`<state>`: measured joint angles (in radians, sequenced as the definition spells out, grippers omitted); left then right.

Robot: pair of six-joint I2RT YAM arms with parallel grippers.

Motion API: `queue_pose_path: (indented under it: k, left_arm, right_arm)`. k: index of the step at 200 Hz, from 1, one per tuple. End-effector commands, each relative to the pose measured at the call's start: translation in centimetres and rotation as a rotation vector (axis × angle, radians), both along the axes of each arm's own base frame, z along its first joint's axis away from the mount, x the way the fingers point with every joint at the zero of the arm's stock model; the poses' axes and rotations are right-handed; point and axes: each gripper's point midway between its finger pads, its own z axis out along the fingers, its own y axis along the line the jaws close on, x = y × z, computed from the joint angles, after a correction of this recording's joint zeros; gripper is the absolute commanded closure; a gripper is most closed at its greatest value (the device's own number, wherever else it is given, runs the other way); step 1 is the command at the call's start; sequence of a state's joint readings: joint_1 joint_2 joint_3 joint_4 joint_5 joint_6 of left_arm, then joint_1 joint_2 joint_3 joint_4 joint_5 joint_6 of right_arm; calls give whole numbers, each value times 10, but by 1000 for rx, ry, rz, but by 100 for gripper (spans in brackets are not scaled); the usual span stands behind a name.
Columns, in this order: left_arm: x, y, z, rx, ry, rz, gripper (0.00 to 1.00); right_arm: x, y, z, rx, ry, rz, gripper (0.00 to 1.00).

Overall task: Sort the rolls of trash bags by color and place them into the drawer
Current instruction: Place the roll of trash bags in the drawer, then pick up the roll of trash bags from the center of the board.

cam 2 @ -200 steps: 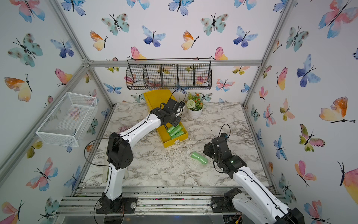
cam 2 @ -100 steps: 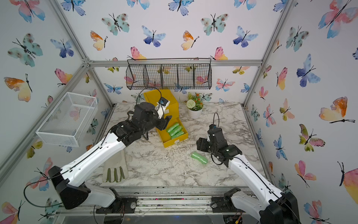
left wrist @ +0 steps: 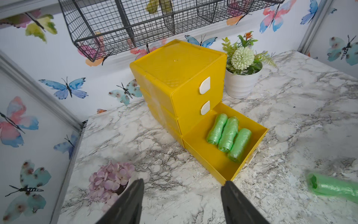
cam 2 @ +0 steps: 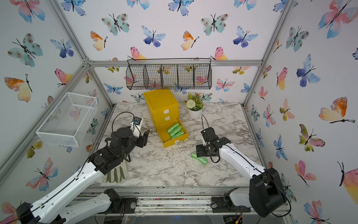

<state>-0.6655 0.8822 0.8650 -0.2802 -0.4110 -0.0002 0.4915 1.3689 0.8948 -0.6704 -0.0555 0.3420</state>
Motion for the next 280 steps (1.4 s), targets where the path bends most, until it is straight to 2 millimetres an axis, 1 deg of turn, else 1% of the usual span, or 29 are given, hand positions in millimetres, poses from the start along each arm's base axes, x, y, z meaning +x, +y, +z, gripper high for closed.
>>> queue_pose_path:
  k: [1,21,50,64,79,115,141,173,193,214,229,260,280]
  left_arm:
    - [1,22,5,-75,-53,86,34]
    - [1,28,-2,-72,-50,107,34]
    - [5,24,-11,-60,-23,98,33]
    - [7,24,-13,-59,-13,102,32]
    - [8,25,-16,-63,-3,101,32]
    - [8,28,-14,-80,-7,102,32]
    - [8,29,-13,-87,-8,101,32]
    - [7,30,-12,-88,-9,105,31]
    - [8,31,-12,-89,-8,105,31]
    - [8,30,-13,-91,-4,102,31]
    - [9,29,-14,-91,1,99,31]
    - [10,29,-15,-87,4,99,31]
    - [11,32,-13,-89,0,104,31]
  right_arm:
    - [-12,1,-8,-6,69,50,24]
    - [-13,1,-12,-13,85,52,23]
    - [-5,5,-7,-3,61,56,23]
    - [-2,7,-9,-3,62,62,23]
    - [-1,8,-17,-11,81,67,22]
    - [-2,11,-38,-17,128,84,23]
    - [-10,13,-47,-13,167,93,23]
    - [-24,17,-46,20,187,99,24]
    - [-33,22,-47,49,204,107,27]
    - [-35,27,-46,56,201,115,29]
    - [-30,27,-43,44,182,106,30]
    - [-3,14,-30,-35,64,23,30]
    - [7,9,-25,-63,29,-14,29]
